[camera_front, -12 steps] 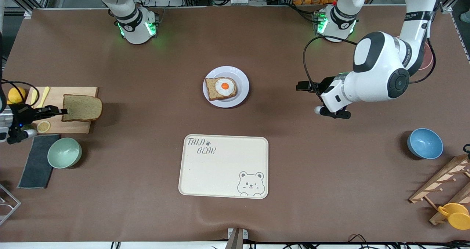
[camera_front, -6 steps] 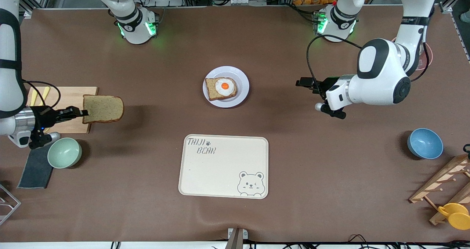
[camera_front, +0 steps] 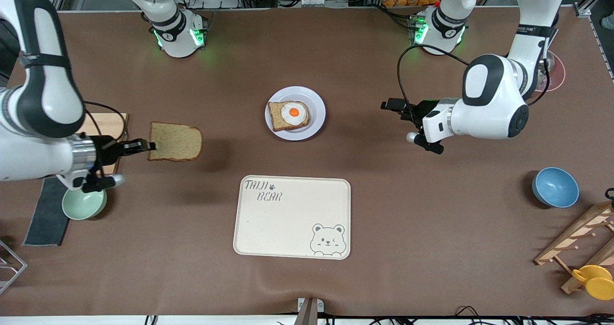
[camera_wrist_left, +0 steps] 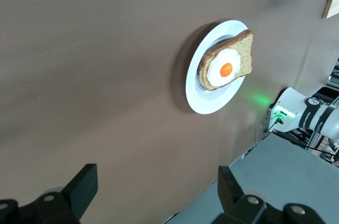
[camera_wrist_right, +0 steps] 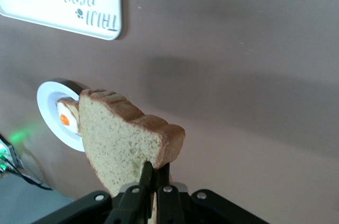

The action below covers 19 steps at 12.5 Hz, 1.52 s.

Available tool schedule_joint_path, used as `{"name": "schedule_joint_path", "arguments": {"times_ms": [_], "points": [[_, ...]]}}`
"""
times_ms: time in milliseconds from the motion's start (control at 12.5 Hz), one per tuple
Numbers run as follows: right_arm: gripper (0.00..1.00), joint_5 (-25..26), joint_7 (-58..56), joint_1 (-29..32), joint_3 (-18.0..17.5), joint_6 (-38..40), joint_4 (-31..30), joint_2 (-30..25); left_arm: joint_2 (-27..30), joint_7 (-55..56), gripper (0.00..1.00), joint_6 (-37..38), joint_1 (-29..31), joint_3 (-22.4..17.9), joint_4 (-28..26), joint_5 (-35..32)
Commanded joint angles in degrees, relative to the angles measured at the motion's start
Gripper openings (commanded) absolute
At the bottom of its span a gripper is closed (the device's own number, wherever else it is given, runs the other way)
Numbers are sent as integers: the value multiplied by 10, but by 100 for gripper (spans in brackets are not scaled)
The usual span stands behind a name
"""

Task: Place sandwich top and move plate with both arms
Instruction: 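Carry the bread slice to the plate and lower it onto the egg toast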

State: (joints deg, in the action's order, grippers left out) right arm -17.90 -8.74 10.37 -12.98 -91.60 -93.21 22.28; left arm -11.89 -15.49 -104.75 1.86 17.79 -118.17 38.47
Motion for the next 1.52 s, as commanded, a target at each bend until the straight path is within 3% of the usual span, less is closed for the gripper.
{"name": "schedule_joint_path", "arguments": {"times_ms": [0,240,721,962,1122,1443], "points": [[0,-9,74,5,-56,-44,-42,-19,-48,-21,100,-8,5,3,0,51],[0,-21,127,5,-135,-156,-103,-18,-59,-20,100,-11,-5,3,-10,53],[0,-21,177,2,-263,-281,-197,-20,-67,-20,100,-105,-52,5,-38,100],[0,-20,178,-26,-277,-313,-233,-23,-65,-29,100,-122,-51,6,-57,130],[0,-20,182,-23,-307,-372,-283,-25,-60,-38,100,-122,-49,6,-65,153],[0,-20,191,-47,-312,-459,-341,-22,-51,-87,100,-128,-45,6,-86,186]]}}
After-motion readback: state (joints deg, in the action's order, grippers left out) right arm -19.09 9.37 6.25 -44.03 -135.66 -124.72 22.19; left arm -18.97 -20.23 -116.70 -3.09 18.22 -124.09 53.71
